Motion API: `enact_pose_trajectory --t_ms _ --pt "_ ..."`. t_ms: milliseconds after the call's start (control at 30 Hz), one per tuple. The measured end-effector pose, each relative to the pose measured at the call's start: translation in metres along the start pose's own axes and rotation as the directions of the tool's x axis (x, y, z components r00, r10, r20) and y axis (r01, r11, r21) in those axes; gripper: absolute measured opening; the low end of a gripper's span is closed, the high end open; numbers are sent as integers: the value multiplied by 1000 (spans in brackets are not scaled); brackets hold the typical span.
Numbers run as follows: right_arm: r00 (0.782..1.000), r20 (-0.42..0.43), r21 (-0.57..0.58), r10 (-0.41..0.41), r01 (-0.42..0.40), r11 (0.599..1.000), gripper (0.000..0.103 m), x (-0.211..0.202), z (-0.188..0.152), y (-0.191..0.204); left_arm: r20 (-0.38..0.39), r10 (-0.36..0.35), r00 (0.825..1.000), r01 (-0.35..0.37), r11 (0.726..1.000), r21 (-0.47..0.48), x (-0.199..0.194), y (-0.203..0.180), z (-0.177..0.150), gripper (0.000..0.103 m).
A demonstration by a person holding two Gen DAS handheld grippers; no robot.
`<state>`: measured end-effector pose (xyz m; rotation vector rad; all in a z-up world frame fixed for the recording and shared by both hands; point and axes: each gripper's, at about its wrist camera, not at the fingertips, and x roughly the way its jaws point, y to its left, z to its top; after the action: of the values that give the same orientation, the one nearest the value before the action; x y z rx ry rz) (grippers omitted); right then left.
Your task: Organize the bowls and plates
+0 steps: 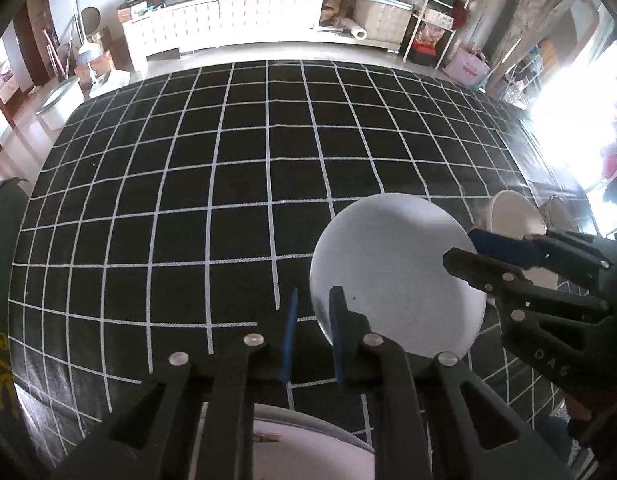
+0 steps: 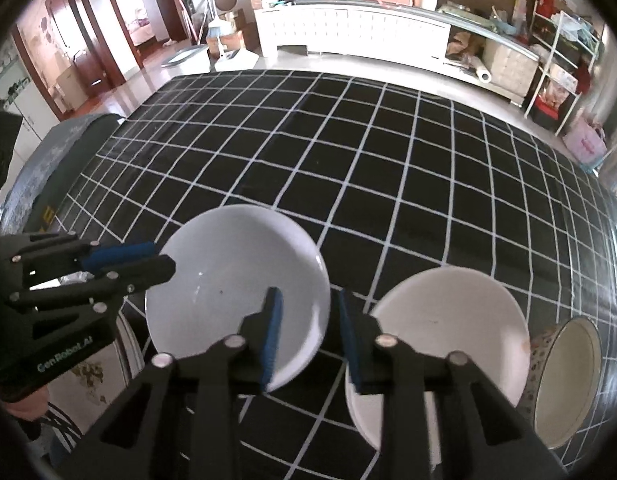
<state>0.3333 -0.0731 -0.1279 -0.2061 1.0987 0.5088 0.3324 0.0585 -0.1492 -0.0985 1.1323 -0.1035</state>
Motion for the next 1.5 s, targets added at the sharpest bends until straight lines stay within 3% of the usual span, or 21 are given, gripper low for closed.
enact_pose_trajectory --t_ms 200,633,1500 --pt "999 -13 66 -40 41 997 9 3 -4 -8 -28 -6 1000 6 1000 -13 7 -3 0 11" --pt "998 -20 88 -65 67 994 9 -4 -16 -2 -69 -5 998 3 999 -36 2 -7 -14 10" --pt "993 -95 191 -68 85 978 9 -61 -119 -14 -104 -82 991 84 996 13 -32 -66 -98 10"
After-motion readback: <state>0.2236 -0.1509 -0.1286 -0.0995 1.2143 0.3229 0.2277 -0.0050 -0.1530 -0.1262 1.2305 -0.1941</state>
